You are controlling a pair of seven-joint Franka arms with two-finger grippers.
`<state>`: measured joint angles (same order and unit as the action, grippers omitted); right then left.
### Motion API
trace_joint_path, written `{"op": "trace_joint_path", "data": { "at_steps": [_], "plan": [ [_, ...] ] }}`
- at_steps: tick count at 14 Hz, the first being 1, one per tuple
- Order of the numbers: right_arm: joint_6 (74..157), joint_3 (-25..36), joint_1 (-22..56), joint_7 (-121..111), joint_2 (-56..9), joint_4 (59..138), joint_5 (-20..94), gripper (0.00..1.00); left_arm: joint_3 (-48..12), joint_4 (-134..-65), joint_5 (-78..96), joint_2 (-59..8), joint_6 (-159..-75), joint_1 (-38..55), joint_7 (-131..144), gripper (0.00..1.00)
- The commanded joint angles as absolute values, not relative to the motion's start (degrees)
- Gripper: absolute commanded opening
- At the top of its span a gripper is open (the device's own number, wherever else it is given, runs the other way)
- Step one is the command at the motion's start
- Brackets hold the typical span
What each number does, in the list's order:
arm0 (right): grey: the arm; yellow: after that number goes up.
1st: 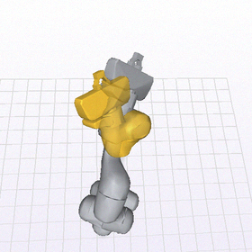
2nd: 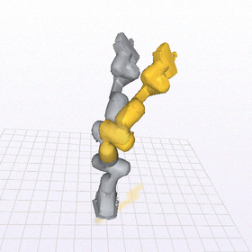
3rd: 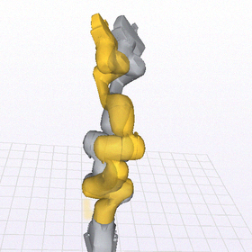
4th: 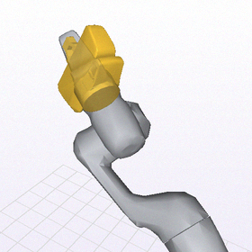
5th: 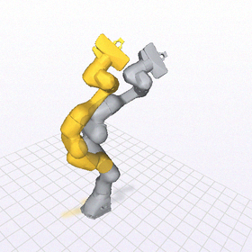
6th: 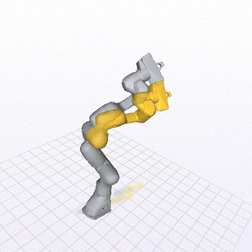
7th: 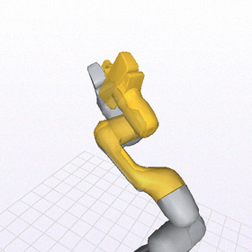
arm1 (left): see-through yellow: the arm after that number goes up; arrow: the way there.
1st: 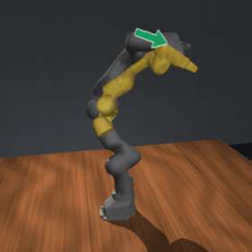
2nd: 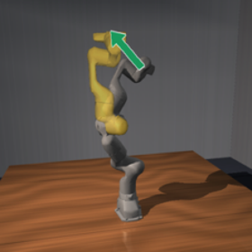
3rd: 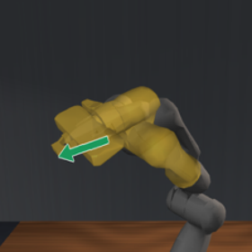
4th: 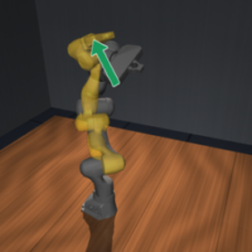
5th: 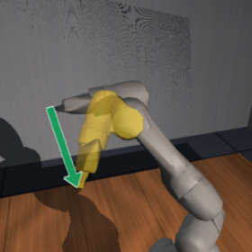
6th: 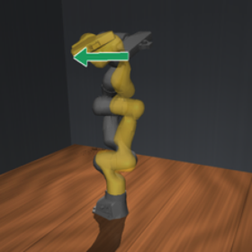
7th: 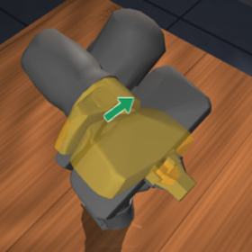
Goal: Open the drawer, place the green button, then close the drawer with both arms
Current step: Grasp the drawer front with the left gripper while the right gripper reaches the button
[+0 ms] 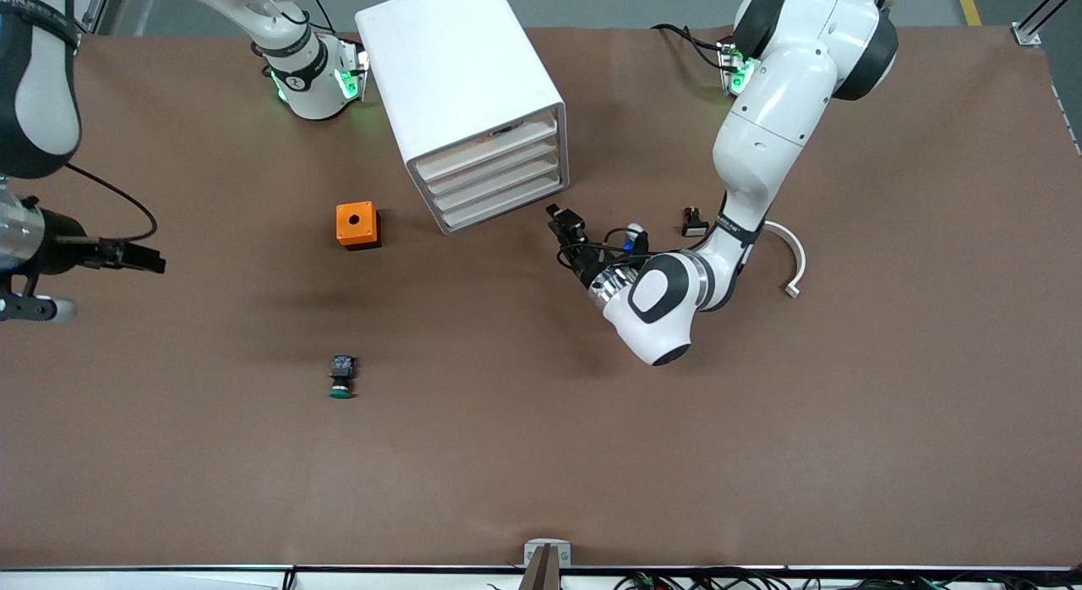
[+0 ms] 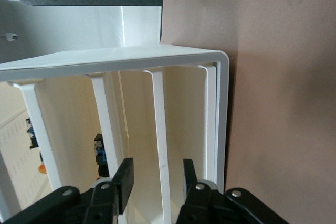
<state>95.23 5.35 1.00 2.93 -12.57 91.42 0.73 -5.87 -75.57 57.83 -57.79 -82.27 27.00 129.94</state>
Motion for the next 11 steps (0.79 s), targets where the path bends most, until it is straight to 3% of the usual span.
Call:
{"op": "trace_joint_path", "data": {
  "at_steps": [1, 11],
  "plan": [
    [102.2, 5.2, 6.4, 11.8, -14.8, 94.8, 1.1, 1.00, -7.3, -75.3, 59.0, -59.5, -81.7, 28.1, 130.9, 0.41],
    [127.9, 5.2, 15.3, 16.2, -32.5, 94.8, 5.6, 1.00, -7.9, -75.5, 59.0, -60.6, -81.7, 34.5, 130.6, 0.39]
  ]
}}
